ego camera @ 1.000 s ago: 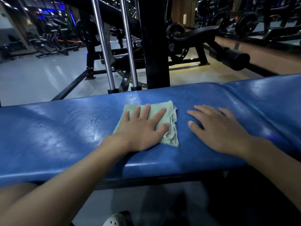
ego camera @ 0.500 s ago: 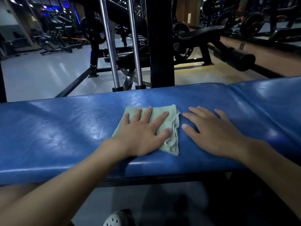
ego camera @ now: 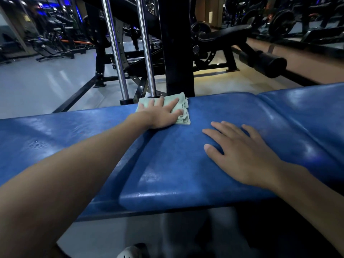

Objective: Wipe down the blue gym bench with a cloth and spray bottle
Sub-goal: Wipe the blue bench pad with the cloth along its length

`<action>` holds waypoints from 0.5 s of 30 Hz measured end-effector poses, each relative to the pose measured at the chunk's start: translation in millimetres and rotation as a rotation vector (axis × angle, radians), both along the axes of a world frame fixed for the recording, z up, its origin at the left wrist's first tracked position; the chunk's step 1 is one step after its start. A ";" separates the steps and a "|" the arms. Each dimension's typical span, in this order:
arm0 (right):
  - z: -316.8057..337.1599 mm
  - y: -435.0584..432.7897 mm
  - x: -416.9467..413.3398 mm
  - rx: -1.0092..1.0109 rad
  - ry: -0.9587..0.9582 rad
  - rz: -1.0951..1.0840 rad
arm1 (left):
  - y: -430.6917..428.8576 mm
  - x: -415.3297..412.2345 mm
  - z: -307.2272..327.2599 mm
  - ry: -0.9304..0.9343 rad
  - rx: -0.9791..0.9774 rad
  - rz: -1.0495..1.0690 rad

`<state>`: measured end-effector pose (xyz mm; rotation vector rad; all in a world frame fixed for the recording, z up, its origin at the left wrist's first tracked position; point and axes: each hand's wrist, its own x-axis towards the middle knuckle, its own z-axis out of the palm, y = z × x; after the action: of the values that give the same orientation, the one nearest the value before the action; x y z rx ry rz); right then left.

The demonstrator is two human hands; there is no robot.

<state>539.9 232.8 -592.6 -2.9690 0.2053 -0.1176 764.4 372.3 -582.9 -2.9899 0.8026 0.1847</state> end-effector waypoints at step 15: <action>15.2 20.4 7.1 0.156 -0.096 0.036 | 88.3 -198.8 -1.5 -0.060 -0.019 -0.089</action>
<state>546.9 253.2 -577.4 -2.8025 0.1413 -0.2277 565.6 460.5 -584.5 -2.9537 0.9335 0.0840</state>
